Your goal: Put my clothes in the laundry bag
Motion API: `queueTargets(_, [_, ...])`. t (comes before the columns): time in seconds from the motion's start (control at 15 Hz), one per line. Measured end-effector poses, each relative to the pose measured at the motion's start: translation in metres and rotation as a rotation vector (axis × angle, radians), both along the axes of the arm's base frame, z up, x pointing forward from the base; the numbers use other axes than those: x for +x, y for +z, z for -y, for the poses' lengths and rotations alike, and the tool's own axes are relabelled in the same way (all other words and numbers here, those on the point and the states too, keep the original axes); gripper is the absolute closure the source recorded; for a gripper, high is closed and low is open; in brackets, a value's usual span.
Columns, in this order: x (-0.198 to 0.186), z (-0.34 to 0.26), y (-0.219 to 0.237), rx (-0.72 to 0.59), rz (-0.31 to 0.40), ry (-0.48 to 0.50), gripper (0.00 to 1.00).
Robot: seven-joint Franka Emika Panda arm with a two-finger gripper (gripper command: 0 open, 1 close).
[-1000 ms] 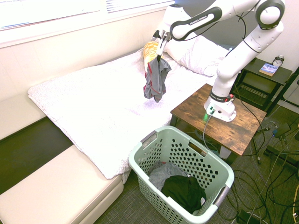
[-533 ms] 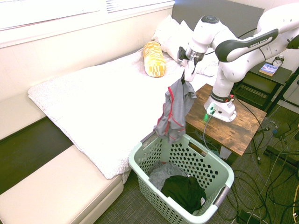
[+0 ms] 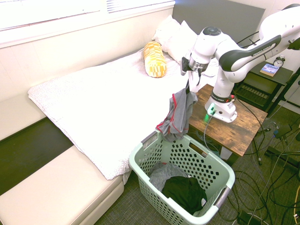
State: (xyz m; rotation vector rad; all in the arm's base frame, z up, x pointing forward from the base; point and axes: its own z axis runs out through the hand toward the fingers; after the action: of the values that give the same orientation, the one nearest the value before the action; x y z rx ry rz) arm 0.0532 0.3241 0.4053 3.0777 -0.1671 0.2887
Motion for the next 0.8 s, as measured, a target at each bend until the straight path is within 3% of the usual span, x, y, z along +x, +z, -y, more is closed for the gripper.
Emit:
queueTargets(0.2, [-0.031, -0.009, -0.017, -0.022, 0.006, 0.038, 1.0])
queueTargets(0.47, [-0.043, -0.017, -0.033, -0.041, -0.017, 0.056, 1.0])
queueTargets(0.53, [-0.045, -0.02, -0.035, -0.044, -0.029, 0.059, 0.0])
queueTargets(0.8, [-0.053, -0.027, -0.042, -0.064, -0.061, 0.072, 0.0])
